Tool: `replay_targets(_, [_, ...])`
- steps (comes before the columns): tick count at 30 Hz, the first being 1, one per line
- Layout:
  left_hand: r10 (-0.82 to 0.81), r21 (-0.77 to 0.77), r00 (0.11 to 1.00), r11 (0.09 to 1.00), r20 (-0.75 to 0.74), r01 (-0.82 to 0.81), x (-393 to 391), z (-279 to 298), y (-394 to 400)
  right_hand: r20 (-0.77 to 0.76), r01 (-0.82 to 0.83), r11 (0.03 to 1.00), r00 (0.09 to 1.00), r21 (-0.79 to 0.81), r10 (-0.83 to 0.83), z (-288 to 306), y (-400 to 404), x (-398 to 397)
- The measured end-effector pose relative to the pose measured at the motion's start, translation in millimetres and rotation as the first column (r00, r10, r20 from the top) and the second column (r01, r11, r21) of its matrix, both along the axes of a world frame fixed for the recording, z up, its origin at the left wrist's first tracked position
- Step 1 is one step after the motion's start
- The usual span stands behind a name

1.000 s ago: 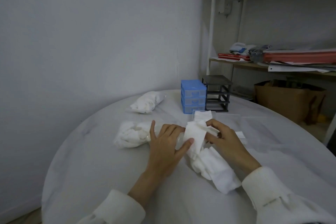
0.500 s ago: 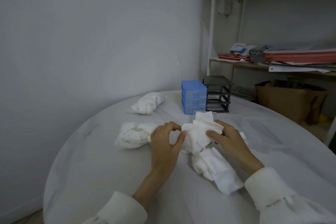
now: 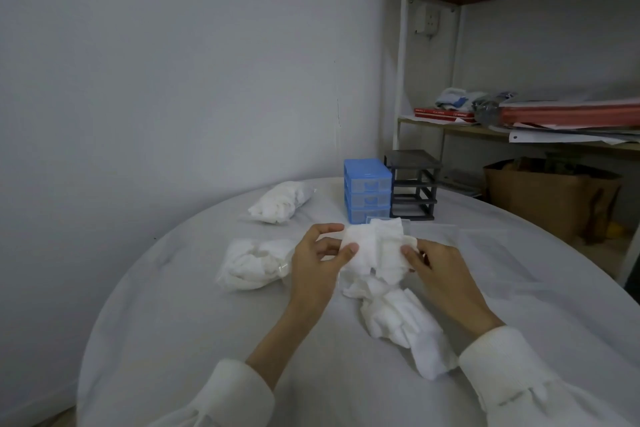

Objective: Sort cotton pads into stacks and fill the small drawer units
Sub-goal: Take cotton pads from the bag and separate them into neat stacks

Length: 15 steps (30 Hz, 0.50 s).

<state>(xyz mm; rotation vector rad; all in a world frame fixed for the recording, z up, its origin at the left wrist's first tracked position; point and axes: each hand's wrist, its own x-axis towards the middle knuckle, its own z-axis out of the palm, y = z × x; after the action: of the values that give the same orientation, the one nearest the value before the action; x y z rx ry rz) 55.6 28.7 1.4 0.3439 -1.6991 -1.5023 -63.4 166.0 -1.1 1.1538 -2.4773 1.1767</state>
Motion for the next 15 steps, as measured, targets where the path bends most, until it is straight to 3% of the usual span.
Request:
replay_targets(4, [-0.048, 0.147, 0.999, 0.988, 0.02, 0.045, -11.0, 0.6, 1.5, -0.016, -0.028, 0.996, 1.0, -0.08, 0.026, 3.5, 1.5, 5.1])
replay_targets(7, [-0.067, 0.126, 0.996, 0.99, 0.055, 0.059, -12.4, -8.2, 7.5, 0.052, -0.025, 0.971, 0.998, -0.238, 0.038, 8.4, 1.8, 7.9])
replay_targets(10, [-0.134, 0.204, 0.99, 0.971, 0.048, 0.121, -8.8, -12.7, 11.4, 0.117, -0.056, 0.916, 0.987, -0.397, 0.111, 13.8, 3.1, 11.4])
replay_targets(15, [-0.17, 0.214, 0.985, 0.964, 0.039, 0.158, -8.2, -15.5, 12.5, 0.193, -0.086, 0.892, 0.963, -0.444, 0.189, 17.5, 0.0, 20.8])
